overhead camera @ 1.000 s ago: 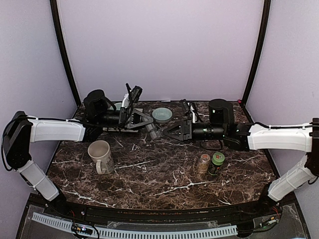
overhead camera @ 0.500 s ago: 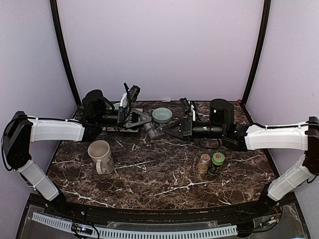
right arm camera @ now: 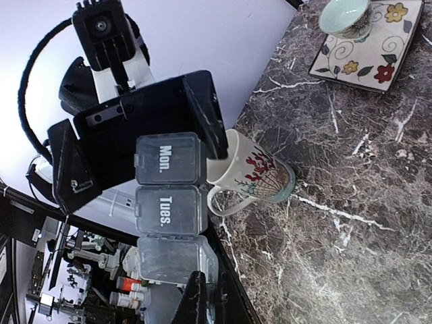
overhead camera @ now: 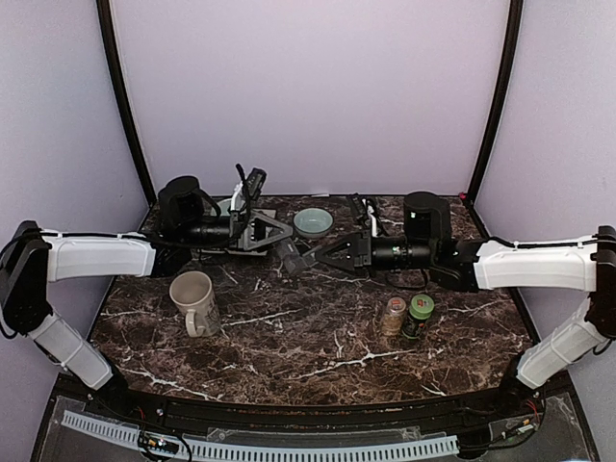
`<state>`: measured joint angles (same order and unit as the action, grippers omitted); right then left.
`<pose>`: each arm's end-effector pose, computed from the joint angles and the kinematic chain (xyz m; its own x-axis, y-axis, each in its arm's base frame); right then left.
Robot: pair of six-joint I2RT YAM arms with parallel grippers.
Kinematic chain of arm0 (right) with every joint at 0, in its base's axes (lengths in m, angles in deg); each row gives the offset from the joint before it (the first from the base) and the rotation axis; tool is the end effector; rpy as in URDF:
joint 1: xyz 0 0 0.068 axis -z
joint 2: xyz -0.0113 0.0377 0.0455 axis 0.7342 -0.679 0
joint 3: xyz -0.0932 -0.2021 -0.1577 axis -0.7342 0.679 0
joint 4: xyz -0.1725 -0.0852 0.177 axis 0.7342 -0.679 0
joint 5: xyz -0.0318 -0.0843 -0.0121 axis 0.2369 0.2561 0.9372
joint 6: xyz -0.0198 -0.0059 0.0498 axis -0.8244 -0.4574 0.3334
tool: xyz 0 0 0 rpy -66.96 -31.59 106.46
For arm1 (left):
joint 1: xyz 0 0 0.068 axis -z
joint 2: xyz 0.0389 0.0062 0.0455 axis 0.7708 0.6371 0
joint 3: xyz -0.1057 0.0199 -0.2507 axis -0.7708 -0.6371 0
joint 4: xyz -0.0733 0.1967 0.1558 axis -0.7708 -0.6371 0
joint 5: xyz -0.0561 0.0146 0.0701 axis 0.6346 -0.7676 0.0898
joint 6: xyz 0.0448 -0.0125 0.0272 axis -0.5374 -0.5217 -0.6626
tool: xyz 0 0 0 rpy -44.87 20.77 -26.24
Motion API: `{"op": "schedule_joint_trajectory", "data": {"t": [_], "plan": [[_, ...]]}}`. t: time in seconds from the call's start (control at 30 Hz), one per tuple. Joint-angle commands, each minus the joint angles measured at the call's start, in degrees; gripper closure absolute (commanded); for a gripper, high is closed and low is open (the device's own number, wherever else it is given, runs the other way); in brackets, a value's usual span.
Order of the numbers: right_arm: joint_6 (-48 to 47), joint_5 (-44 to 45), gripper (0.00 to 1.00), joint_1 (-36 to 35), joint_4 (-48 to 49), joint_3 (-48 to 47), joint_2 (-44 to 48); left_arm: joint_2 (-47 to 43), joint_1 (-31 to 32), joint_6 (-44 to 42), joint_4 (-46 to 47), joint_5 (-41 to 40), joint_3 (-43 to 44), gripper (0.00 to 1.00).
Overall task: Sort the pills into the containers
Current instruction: Place the pill container at the center of the board.
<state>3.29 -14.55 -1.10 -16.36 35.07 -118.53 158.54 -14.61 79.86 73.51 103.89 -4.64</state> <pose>0.2019 0.2551 0.2773 -0.8564 0.0635 -0.5123 -0.4895 0.2153 0.8450 0.2536 -0.2191 0.2944 -0.6461 -0.0239 -0.7629 0.7628 -0.0552 -0.6443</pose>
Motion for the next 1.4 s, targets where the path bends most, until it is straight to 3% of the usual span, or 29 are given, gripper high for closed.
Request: {"op": "schedule_joint_trajectory", "data": {"t": [0.0,0.27,0.37,0.67,1.0,1.37], "plan": [[-4.5,0.9,1.00,1.5,-6.4,-2.9,2.3,-4.9,-2.1,-5.9,-5.8,-7.7,-1.3,0.08],[-14.6,0.0,1.00,6.0,-20.6,-9.0,0.3,-11.9,-3.0,-13.5,-20.1,-30.0,-2.9,0.03],[-20.1,-1.1,1.00,7.9,-26.2,-12.3,-2.8,-14.0,-3.1,-14.9,-23.3,-34.6,-3.1,0.02],[-40.4,-3.5,1.00,11.3,-45.4,-27.8,-18.3,-16.2,-3.0,-17.6,-28.2,-37.3,-2.8,0.02],[-48.0,-10.2,1.00,16.0,-53.8,-33.3,-30.2,-18.7,-2.9,-19.5,-32.6,-37.9,-2.9,0.03],[-49.3,-12.5,1.00,18.7,-55.2,-35.8,-36.6,-19.1,-2.9,-21.2,-33.7,-37.3,-3.6,0.03]]}}
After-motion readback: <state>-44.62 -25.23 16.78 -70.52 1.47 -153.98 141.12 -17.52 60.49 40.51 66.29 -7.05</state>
